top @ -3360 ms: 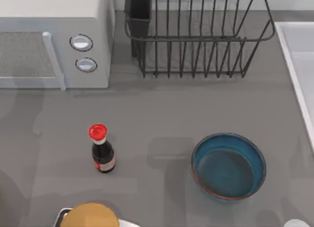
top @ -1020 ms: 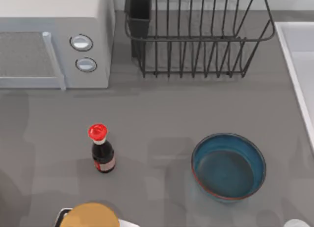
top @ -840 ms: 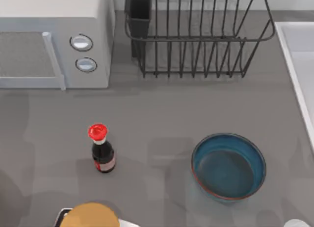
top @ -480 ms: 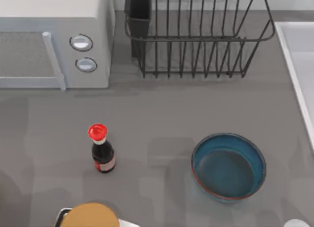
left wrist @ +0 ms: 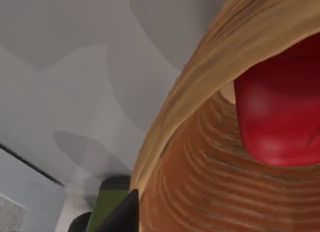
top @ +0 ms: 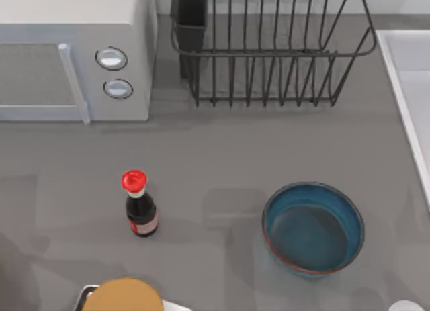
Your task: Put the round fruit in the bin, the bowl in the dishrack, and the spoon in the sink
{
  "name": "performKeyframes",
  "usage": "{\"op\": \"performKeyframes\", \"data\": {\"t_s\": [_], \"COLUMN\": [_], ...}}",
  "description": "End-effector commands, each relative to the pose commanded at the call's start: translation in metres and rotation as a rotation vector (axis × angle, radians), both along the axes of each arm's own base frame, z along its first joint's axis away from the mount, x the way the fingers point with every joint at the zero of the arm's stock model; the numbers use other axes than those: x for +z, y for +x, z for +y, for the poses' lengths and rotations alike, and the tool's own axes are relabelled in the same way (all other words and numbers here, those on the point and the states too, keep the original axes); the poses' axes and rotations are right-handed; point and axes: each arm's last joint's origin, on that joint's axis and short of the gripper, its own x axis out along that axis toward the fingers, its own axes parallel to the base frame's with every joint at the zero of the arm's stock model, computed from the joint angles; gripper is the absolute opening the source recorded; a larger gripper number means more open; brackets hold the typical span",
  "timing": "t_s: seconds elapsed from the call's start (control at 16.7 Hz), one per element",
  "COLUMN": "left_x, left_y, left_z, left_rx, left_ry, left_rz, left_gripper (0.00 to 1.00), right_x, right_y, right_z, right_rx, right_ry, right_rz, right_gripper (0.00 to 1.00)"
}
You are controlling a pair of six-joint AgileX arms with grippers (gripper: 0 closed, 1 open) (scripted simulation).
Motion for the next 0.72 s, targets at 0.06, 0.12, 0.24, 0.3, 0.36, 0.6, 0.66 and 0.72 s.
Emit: {"op": "performKeyframes", "data": {"t_s": [0.06, 0.12, 0.24, 0.3, 0.36, 0.6, 0.66, 0.72], "left_x": [-0.003, -0.006, -0.012, -0.015, -0.018, -0.025, -0.026, -0.027], "left_y": [-0.007, -0.013, -0.024, -0.029, -0.033, -0.047, -0.05, -0.052], "left_z": [-0.002, -0.005, -0.009, -0.011, -0.013, -0.02, -0.022, -0.023], "left_rx": [0.104, 0.208, 0.413, 0.509, 0.601, 0.887, 0.935, 0.974], "left_ry": [-0.071, -0.153, -0.352, -0.466, -0.588, -1.123, -1.257, -1.384], "left_rz": [-0.107, -0.214, -0.421, -0.517, -0.607, -0.869, -0.907, -0.935], "left_gripper": [1.0, 1.0, 1.0, 1.0, 1.0, 1.0, 1.0, 1.0], "right_x": [0.0, 0.0, 0.0, 0.0, 0.0, 0.0, 0.0, 0.0], "right_y": [0.0, 0.0, 0.0, 0.0, 0.0, 0.0, 0.0, 0.0], "right_z": [0.0, 0.0, 0.0, 0.0, 0.0, 0.0, 0.0, 0.0], "right_rx": [0.0, 0.0, 0.0, 0.0, 0.0, 0.0, 0.0, 0.0], "right_ry": [0.0, 0.0, 0.0, 0.0, 0.0, 0.0, 0.0, 0.0], "right_rz": [0.0, 0.0, 0.0, 0.0, 0.0, 0.0, 0.0, 0.0], "right_gripper": [1.0, 1.0, 1.0, 1.0, 1.0, 1.0, 1.0, 1.0]}}
